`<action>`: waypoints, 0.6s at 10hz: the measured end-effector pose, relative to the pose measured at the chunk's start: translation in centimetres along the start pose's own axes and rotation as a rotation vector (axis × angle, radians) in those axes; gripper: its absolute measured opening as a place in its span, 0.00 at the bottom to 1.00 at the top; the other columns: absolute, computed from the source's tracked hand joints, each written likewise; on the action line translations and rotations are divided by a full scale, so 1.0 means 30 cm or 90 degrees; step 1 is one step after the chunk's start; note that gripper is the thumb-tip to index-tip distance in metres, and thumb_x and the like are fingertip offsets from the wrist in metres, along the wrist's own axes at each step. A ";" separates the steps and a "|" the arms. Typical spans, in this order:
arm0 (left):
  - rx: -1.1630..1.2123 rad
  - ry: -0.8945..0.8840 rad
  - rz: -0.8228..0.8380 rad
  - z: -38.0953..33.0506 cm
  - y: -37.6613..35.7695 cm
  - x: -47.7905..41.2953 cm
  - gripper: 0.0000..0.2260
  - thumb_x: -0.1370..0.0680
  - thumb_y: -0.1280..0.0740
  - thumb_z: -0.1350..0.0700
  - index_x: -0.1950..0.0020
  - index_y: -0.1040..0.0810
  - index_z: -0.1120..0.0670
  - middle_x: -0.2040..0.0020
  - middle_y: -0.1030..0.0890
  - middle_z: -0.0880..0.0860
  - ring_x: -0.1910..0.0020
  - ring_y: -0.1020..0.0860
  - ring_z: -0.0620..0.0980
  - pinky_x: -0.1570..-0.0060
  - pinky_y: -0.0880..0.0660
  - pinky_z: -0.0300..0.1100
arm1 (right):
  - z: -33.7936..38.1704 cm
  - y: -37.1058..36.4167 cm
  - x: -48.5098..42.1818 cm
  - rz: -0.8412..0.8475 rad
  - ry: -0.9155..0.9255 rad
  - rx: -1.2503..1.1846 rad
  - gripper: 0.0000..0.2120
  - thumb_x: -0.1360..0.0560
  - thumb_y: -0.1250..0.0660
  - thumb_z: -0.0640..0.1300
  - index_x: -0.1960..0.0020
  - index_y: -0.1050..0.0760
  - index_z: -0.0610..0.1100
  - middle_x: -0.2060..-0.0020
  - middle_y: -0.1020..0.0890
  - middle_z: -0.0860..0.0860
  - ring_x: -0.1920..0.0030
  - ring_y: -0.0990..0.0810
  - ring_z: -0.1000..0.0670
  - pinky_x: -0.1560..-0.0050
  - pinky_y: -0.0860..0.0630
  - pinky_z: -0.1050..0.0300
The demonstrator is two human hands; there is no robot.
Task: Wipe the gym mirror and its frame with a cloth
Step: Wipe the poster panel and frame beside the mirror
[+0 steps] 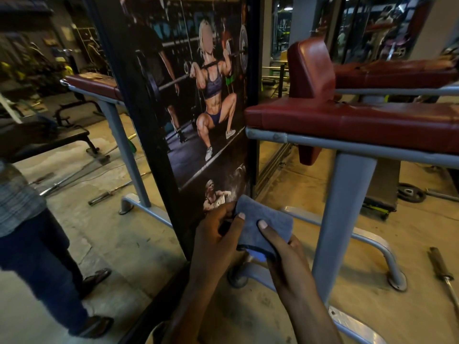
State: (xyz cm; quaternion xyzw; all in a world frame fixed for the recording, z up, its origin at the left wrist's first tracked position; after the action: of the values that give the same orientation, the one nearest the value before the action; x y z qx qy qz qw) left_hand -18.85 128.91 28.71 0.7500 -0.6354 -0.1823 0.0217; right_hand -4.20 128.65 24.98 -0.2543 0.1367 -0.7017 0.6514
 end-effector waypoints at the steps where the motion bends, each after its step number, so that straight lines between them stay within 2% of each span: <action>1: -0.032 -0.015 -0.024 0.007 0.004 0.002 0.08 0.18 0.31 0.53 0.44 0.23 0.40 0.52 0.17 0.39 0.50 0.18 0.34 0.55 0.24 0.27 | 0.001 0.012 0.000 0.035 -0.037 -0.047 0.25 0.29 0.25 0.44 0.35 0.23 0.35 0.43 0.16 0.35 0.41 0.18 0.33 0.36 0.23 0.39; 2: -0.046 -0.005 -0.028 0.033 0.012 -0.005 0.07 0.19 0.31 0.55 0.42 0.22 0.46 0.53 0.18 0.40 0.50 0.17 0.37 0.55 0.25 0.26 | 0.014 0.017 -0.008 0.064 -0.033 -0.005 0.26 0.32 0.24 0.47 0.39 0.21 0.34 0.46 0.16 0.33 0.47 0.15 0.35 0.49 0.18 0.47; 3: -0.037 0.006 -0.025 0.038 0.025 -0.006 0.08 0.19 0.31 0.56 0.42 0.21 0.45 0.50 0.17 0.43 0.48 0.17 0.38 0.52 0.24 0.28 | 0.017 0.019 -0.003 0.113 -0.036 0.027 0.25 0.35 0.19 0.50 0.44 0.20 0.38 0.51 0.14 0.38 0.53 0.13 0.42 0.52 0.17 0.47; 4: -0.026 -0.007 -0.052 0.025 0.032 -0.004 0.10 0.19 0.31 0.55 0.39 0.21 0.44 0.46 0.16 0.44 0.47 0.18 0.37 0.48 0.22 0.31 | 0.023 0.018 0.013 0.166 -0.030 0.054 0.11 0.24 0.28 0.45 0.44 0.20 0.43 0.48 0.13 0.43 0.48 0.13 0.44 0.49 0.15 0.49; 5: -0.034 -0.015 -0.073 0.009 0.070 -0.009 0.12 0.19 0.31 0.54 0.36 0.20 0.46 0.43 0.16 0.44 0.45 0.19 0.36 0.47 0.20 0.35 | 0.038 -0.011 -0.002 0.181 -0.020 0.065 0.11 0.23 0.30 0.45 0.42 0.20 0.42 0.47 0.13 0.43 0.47 0.13 0.44 0.51 0.15 0.52; 6: -0.075 -0.048 -0.084 0.002 0.123 -0.028 0.11 0.19 0.30 0.53 0.38 0.21 0.42 0.45 0.16 0.39 0.45 0.19 0.36 0.48 0.20 0.34 | 0.042 -0.070 -0.053 0.182 0.001 0.039 0.13 0.25 0.28 0.43 0.42 0.18 0.40 0.48 0.14 0.39 0.48 0.14 0.39 0.50 0.17 0.47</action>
State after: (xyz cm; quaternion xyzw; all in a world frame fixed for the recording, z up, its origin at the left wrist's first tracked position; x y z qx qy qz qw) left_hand -22.45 129.03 29.83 0.7804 -0.5731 -0.2483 0.0298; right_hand -5.25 130.62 26.85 -0.2113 0.1506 -0.6058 0.7521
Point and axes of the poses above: each hand's wrist, its own x-axis away from the middle knuckle, its own y-axis out of the back of the hand, z = x × y, the point moved 2 cm from there along -x, towards the middle knuckle
